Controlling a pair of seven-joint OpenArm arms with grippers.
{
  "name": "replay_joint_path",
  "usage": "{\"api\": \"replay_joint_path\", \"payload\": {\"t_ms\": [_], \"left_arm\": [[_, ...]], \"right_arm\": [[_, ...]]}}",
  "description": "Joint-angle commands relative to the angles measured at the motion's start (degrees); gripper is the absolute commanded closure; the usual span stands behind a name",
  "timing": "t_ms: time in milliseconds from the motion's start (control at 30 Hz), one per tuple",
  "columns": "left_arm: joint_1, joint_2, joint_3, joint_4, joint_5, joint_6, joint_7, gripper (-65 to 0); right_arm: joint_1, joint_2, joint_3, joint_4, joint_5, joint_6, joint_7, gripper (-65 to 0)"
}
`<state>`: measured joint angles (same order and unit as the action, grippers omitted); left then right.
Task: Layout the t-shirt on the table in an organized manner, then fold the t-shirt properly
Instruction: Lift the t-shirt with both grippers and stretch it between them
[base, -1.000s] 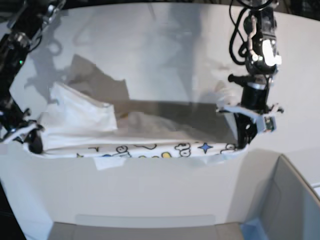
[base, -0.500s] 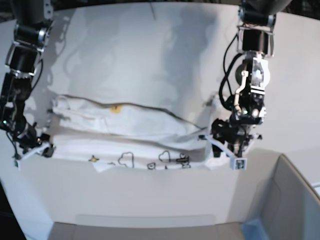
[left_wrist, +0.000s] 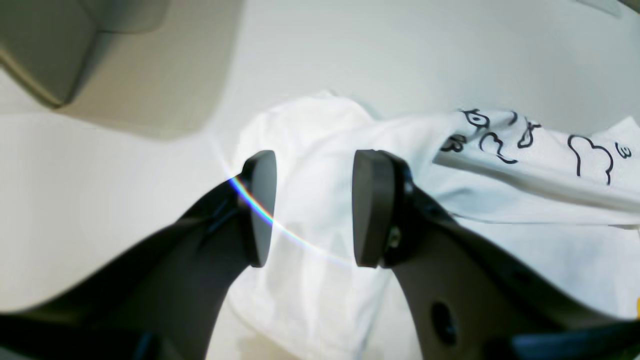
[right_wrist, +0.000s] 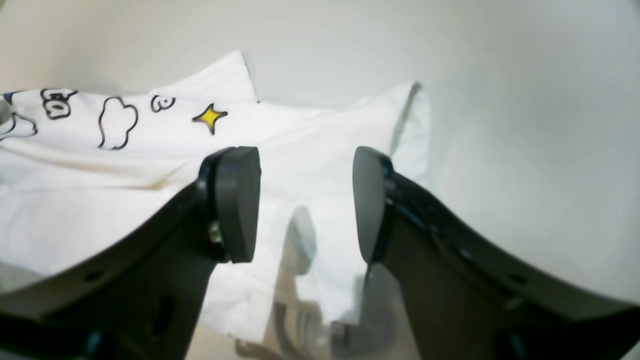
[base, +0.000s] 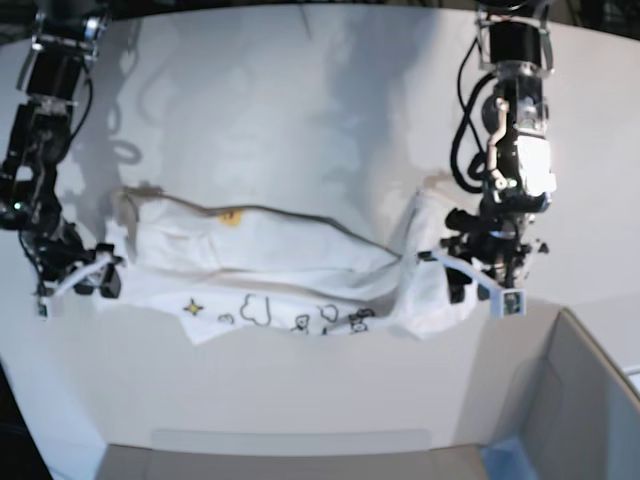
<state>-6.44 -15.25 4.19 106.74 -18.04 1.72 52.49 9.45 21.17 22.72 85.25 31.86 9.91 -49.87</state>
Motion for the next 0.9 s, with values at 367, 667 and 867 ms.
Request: {"api": "replay_joint_path", "payload": {"t_ms": [367,667,867], "left_arm": [[3.84,-0.27,-2.38,1.44,0.06,-0.35,-1.02,-25.6],[3.84,-0.10,-2.30,1.44,0.06,-0.35,-1.10,-25.6],[3.84,-0.01,-2.30,1.44,0.06,-0.35,-1.19,-25.6]], "right_arm": [[-7.04,-8.82,12.05,0.68,0.63,-4.95,-0.55,-30.1],[-6.51,-9.17,13.81,-0.11,0.89,-4.77,-4.95,-30.1],[-2.38,-8.99,13.81,-5.91,0.89,-4.68,-5.12,-30.1]]}}
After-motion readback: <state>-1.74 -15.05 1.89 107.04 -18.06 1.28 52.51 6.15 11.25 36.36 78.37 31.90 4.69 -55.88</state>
